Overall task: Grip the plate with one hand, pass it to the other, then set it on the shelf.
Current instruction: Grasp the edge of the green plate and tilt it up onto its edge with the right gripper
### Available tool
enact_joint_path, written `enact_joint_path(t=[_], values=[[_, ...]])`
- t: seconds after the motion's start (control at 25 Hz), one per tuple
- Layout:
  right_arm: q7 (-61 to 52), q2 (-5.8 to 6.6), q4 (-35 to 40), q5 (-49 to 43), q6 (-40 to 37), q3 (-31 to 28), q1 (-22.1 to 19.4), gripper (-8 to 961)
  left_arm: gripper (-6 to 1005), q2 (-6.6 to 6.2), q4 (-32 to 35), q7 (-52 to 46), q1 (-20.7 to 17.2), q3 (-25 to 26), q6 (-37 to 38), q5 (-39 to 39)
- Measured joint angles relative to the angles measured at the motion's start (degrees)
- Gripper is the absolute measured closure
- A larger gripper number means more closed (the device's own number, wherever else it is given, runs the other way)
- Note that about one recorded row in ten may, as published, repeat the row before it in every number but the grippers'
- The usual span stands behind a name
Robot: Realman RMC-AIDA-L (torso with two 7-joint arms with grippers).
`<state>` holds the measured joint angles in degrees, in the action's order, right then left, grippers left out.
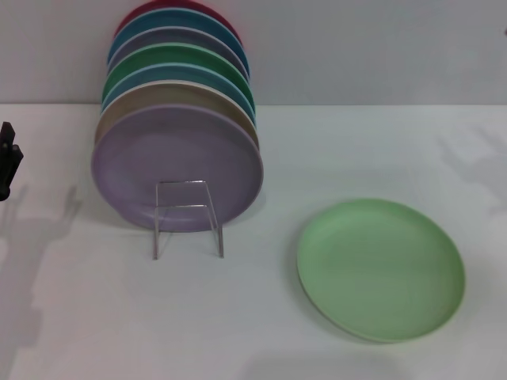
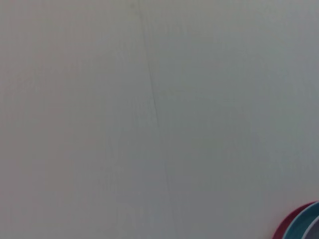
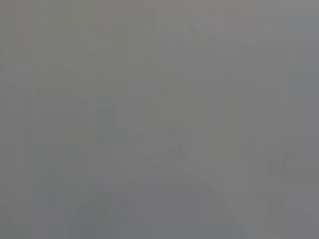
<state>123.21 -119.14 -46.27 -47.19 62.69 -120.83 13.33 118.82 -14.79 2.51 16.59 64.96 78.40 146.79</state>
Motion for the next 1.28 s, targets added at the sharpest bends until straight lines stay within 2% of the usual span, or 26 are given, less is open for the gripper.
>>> enact_joint_path(t=[0.08, 0.2, 0.24, 0.28, 0.32, 0.36, 0.44, 0.52, 0.56, 0.6, 0.68, 0.72, 0.76, 0.92, 1.28], values=[[-9.7, 0.13, -11.3, -6.2, -11.0, 5.5, -2.1, 122, 197, 0.00, 0.0, 0.0, 0.1, 0.0, 0.0, 0.0], [-27.3, 0.28, -23.2, -19.6, -20.5, 9.1, -3.1, 121, 197, 0.01, -0.1, 0.0, 0.3, 0.1, 0.0, 0.1], [-43.5, 0.62, -29.5, -32.2, -22.1, 9.1, -2.6, 121, 197, 0.00, -0.1, 0.0, 0.4, 0.1, 0.0, 0.1], [-43.5, 0.62, -29.5, -32.2, -22.1, 9.1, -2.6, 121, 198, 0.00, -0.1, 0.0, 0.4, 0.1, 0.0, 0.1], [-57.0, 0.98, -34.4, -43.4, -20.4, 8.9, -2.0, 121, 198, 0.01, -0.1, 0.0, 0.5, 0.2, 0.0, 0.0], [-57.0, 0.98, -34.4, -43.4, -20.4, 8.9, -2.0, 121, 198, 0.01, -0.1, 0.0, 0.5, 0.2, 0.0, 0.0], [-71.2, 1.13, -39.7, -56.6, -17.3, 9.0, -1.2, 121, 198, 0.00, -0.1, 0.0, 0.7, 0.3, -0.1, 0.0], [-86.5, 1.11, -45.5, -72.5, -9.5, 8.8, 1.0, 121, 199, -0.04, -0.1, 0.0, 0.8, 0.3, -0.2, 0.0], [-86.5, 1.11, -45.5, -72.5, -9.5, 8.8, 1.0, 121, 199, -0.04, -0.1, 0.0, 0.8, 0.3, -0.2, 0.0], [-90.6, 1.34, -46.7, -77.0, -5.3, 8.5, 2.1, 121, 199, -0.05, -0.1, 0.0, 0.9, 0.4, -0.2, 0.0], [-94.3, 1.83, -47.2, -79.9, 0.4, 7.6, 3.7, 121, 199, -0.06, 0.0, -0.1, 1.1, 0.4, -0.2, 0.0], [-97.5, 2.42, -46.6, -80.8, 6.4, 6.3, 5.5, 121, 199, -0.06, 0.0, -0.1, 1.1, 0.4, -0.2, 0.0], [-97.5, 2.42, -46.6, -80.8, 6.4, 6.3, 5.5, 121, 199, -0.06, 0.0, -0.1, 1.1, 0.4, -0.2, 0.0], [-103.0, 3.18, -45.3, -86.9, 15.9, 4.9, 8.7, 121, 200, -0.08, 0.1, 0.0, 1.3, 0.4, -0.2, 0.0], [-105.9, 2.78, -44.7, -95.1, 21.7, 5.2, 9.4, 122, 201, -0.08, -0.1, 0.0, 1.5, 0.4, -0.2, -0.4]])
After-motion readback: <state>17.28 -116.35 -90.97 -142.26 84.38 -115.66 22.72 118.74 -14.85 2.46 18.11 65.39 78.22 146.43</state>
